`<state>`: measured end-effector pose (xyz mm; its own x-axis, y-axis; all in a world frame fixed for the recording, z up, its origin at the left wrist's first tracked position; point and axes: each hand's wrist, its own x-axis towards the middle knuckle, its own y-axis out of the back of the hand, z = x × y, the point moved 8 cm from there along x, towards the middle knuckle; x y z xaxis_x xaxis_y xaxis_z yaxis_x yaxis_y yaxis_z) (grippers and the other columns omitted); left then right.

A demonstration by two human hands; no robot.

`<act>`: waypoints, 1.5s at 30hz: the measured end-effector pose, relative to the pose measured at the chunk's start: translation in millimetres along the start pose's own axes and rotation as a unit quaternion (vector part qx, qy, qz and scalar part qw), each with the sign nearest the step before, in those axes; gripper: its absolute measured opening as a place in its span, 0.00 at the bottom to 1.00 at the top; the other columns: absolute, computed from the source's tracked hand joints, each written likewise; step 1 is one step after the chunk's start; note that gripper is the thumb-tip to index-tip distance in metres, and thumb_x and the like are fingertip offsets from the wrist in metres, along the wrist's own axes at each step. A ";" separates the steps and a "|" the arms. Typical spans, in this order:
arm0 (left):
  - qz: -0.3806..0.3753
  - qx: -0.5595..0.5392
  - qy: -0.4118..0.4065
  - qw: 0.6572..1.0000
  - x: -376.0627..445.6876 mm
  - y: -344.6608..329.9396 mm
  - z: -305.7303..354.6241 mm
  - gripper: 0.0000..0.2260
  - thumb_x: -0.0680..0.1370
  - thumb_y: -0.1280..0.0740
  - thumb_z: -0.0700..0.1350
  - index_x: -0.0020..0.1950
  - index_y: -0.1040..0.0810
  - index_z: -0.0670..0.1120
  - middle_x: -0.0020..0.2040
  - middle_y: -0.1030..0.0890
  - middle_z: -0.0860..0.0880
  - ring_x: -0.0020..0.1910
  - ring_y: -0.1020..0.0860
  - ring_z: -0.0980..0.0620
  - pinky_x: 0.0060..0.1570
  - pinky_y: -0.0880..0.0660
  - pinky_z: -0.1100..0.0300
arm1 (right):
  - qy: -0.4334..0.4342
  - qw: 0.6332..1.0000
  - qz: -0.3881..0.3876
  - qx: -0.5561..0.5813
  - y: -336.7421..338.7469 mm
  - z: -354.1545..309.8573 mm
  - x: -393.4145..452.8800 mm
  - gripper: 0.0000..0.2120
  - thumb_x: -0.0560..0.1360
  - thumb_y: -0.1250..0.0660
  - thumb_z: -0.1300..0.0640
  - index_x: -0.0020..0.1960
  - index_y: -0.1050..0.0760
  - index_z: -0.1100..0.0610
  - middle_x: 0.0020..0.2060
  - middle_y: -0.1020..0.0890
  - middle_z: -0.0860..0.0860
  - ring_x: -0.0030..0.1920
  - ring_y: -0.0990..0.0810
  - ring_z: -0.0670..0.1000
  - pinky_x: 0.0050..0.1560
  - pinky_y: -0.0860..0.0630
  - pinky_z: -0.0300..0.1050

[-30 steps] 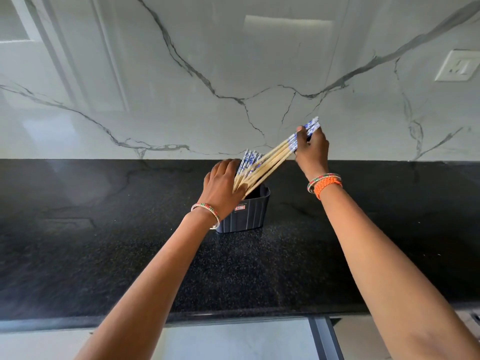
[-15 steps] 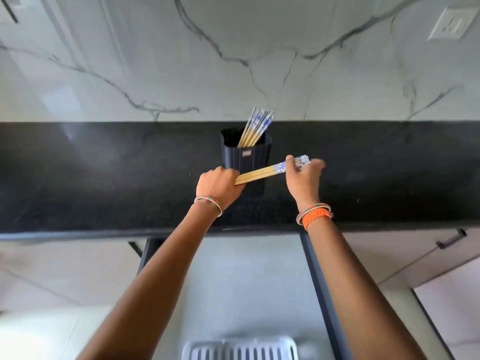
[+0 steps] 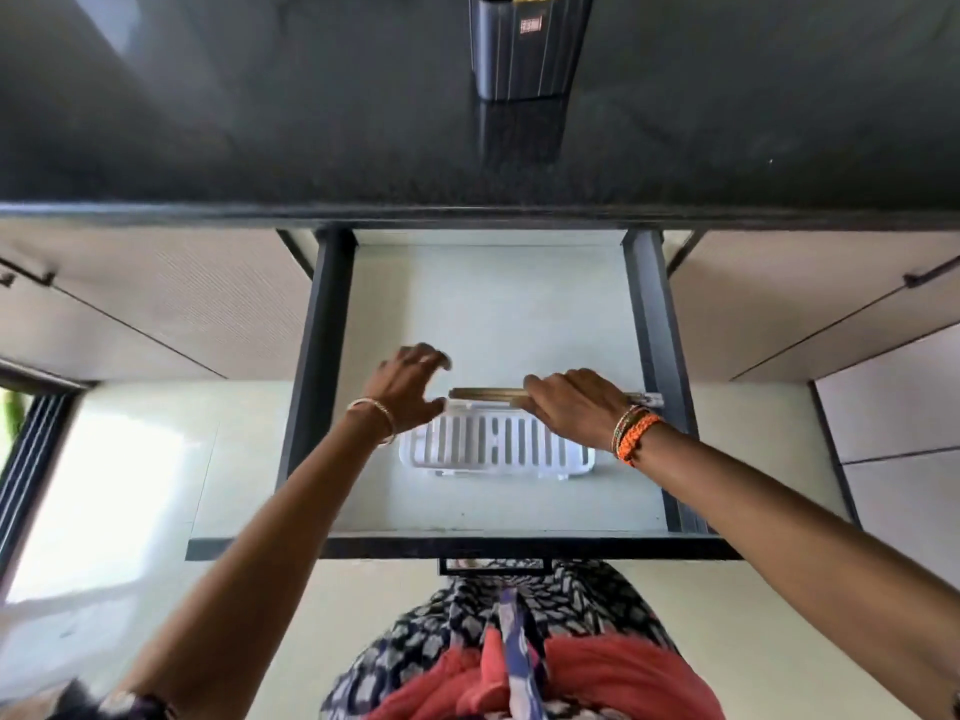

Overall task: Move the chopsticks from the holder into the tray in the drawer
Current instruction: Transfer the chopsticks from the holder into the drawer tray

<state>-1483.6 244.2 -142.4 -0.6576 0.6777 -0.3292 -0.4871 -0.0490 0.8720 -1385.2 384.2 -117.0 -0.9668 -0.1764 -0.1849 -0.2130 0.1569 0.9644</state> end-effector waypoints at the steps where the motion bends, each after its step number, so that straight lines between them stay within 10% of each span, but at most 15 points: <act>1: 0.010 -0.044 0.044 0.998 -6.3 -6.2 -22.0 0.20 0.72 0.33 0.42 0.63 0.29 0.43 0.64 0.27 0.41 0.63 0.29 0.40 0.61 0.30 0.50 | 0.009 1.000 -0.007 -0.009 -10.0 -2.9 -3.6 0.20 0.81 0.50 0.44 0.49 0.31 0.59 0.39 0.17 0.59 0.40 0.18 0.62 0.35 0.33 0.48; 6: -0.021 -0.191 0.245 0.950 -23.5 -52.5 -72.1 0.15 0.78 0.37 0.42 0.62 0.26 0.37 0.59 0.21 0.35 0.59 0.24 0.37 0.59 0.28 0.51 | 0.021 0.998 -0.050 -0.027 -52.5 -24.5 9.1 0.19 0.82 0.48 0.46 0.52 0.29 0.61 0.43 0.16 0.60 0.43 0.17 0.62 0.35 0.31 0.49; 16: -0.045 -0.351 0.346 0.869 -30.1 -100.5 -83.6 0.18 0.78 0.39 0.38 0.27 0.31 0.43 0.27 0.30 0.46 0.26 0.32 0.51 0.25 0.33 0.65 | -0.024 0.984 -0.177 0.024 -115.2 -43.1 35.7 0.12 0.79 0.43 0.66 0.62 0.37 0.63 0.56 0.23 0.63 0.53 0.20 0.63 0.45 0.26 0.51; 24: -0.043 -0.357 0.335 0.871 -32.1 -99.4 -83.4 0.18 0.77 0.38 0.38 0.26 0.31 0.43 0.26 0.30 0.45 0.26 0.32 0.51 0.30 0.34 0.62 | -0.023 0.968 -0.232 0.091 -126.1 -46.2 32.3 0.17 0.80 0.42 0.59 0.67 0.39 0.63 0.59 0.27 0.62 0.57 0.24 0.62 0.50 0.28 0.52; 34: -0.012 -0.285 0.370 0.884 -41.5 -82.9 -73.6 0.11 0.76 0.39 0.42 0.36 0.21 0.40 0.39 0.19 0.37 0.43 0.21 0.41 0.46 0.25 0.56 | -0.039 0.987 -0.148 0.038 -109.3 -38.5 14.2 0.13 0.69 0.42 0.78 0.41 0.28 0.62 0.40 0.24 0.60 0.39 0.22 0.60 0.36 0.32 0.47; 45: -0.004 -0.408 0.395 0.823 -44.6 -100.7 -80.7 0.16 0.77 0.37 0.41 0.28 0.27 0.44 0.13 0.26 0.53 0.35 0.24 0.45 0.55 0.22 0.46 | -0.073 0.992 -0.089 0.054 -106.2 -26.9 2.9 0.16 0.69 0.40 0.79 0.51 0.24 0.65 0.46 0.20 0.60 0.47 0.20 0.61 0.45 0.21 0.51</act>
<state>-1451.6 159.7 -244.8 -0.6635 0.0090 -0.7481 -0.5059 -0.7421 0.4398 -1361.6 340.9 -214.8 -0.9211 -0.0686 -0.3833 -0.3882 0.2396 0.8899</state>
